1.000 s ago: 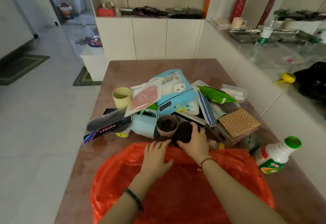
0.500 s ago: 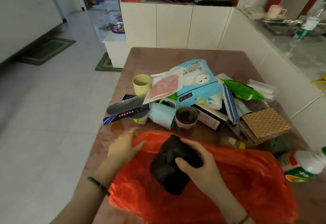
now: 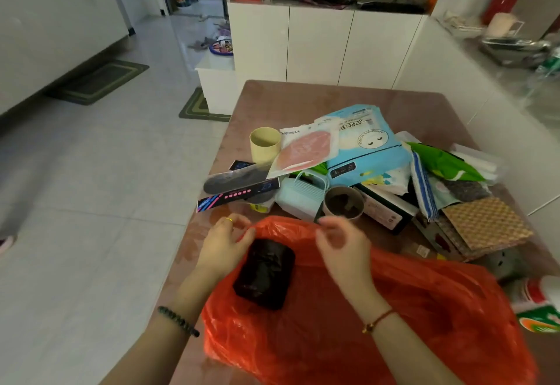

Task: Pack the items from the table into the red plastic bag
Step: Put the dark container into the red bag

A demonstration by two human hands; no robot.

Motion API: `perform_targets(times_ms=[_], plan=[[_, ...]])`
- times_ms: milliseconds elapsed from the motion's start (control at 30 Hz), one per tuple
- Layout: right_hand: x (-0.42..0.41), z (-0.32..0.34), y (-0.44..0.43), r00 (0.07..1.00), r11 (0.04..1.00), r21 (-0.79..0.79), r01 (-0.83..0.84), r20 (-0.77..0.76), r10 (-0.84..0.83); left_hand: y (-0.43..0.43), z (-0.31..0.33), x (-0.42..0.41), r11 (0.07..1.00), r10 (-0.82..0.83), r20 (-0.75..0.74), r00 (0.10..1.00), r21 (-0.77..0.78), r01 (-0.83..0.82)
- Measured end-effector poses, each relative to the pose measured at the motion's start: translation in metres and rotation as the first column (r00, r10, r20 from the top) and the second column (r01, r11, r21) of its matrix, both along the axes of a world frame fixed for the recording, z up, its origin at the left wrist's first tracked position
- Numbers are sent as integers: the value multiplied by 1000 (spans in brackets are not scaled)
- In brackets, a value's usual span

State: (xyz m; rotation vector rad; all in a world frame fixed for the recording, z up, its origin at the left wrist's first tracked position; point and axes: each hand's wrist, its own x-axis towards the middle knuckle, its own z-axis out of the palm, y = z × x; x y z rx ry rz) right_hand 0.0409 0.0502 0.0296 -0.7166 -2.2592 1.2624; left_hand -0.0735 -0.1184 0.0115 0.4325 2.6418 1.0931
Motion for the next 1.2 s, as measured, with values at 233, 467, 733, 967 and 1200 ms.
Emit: perform_targets(times_ms=[233, 467, 733, 967, 1200], plan=[[-34, -26, 61, 885, 983, 186, -1, 457, -85, 30, 14, 12, 980, -197, -150, 969, -41, 193], [-5, 4, 57, 982, 979, 151, 140, 104, -157, 24, 2, 19, 869, -379, -85, 922, -374, 322], [66, 54, 21, 905, 886, -371, -280, 206, 372, 20, 1, 15, 948, -263, 97, 960, -156, 276], [47, -7, 7, 818, 789, -602, -122, 389, 424, 22, 3, 13, 957, -275, 124, 953, -59, 284], [20, -18, 0, 891, 925, -361, -120, 372, 260, 24, 4, 16, 969, -242, 28, 970, -37, 243]])
